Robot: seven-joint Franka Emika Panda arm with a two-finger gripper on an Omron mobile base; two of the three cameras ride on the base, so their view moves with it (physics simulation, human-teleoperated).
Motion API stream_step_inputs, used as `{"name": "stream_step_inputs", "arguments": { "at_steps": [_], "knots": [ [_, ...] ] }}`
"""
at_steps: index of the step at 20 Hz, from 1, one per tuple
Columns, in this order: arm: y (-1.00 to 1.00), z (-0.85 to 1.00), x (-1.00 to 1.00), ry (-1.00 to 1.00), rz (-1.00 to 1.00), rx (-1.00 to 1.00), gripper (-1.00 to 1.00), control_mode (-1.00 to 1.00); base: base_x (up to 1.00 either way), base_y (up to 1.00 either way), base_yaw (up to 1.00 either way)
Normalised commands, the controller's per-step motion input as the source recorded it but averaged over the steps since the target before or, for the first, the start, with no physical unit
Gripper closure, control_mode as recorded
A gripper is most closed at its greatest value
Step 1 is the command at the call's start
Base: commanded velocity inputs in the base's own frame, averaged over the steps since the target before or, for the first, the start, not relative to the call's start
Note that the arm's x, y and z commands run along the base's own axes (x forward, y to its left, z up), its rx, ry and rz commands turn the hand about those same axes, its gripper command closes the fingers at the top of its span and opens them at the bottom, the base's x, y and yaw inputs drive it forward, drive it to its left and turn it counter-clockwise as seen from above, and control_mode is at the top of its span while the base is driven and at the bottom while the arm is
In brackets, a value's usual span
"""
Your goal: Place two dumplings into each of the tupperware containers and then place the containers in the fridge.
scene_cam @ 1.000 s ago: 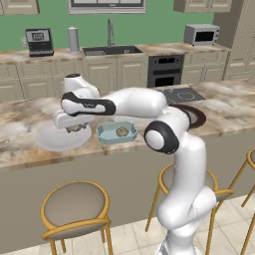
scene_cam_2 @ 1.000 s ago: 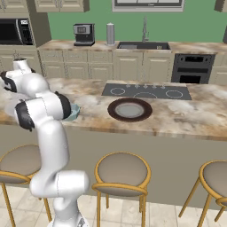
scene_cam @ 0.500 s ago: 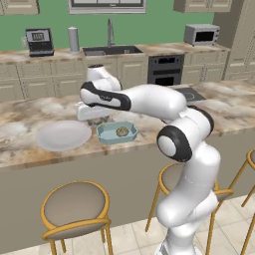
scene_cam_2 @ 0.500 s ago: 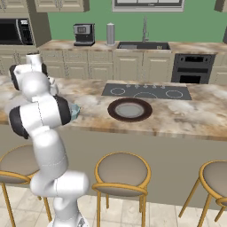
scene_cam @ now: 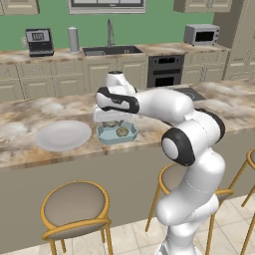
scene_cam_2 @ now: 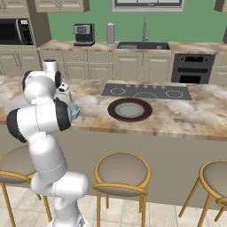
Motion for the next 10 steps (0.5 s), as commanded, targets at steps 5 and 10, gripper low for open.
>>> {"name": "stream_step_inputs", "arguments": {
  "at_steps": [5, 10],
  "knots": [
    [-0.01, -0.23, 0.0, 0.0, -0.01, 0.01, 1.0, -1.0, 0.0, 0.0, 0.0],
    [-0.01, -0.18, 0.0, 0.0, 0.0, 0.0, 1.0, -1.0, 0.0, 0.0, 0.0]
  ]
}}
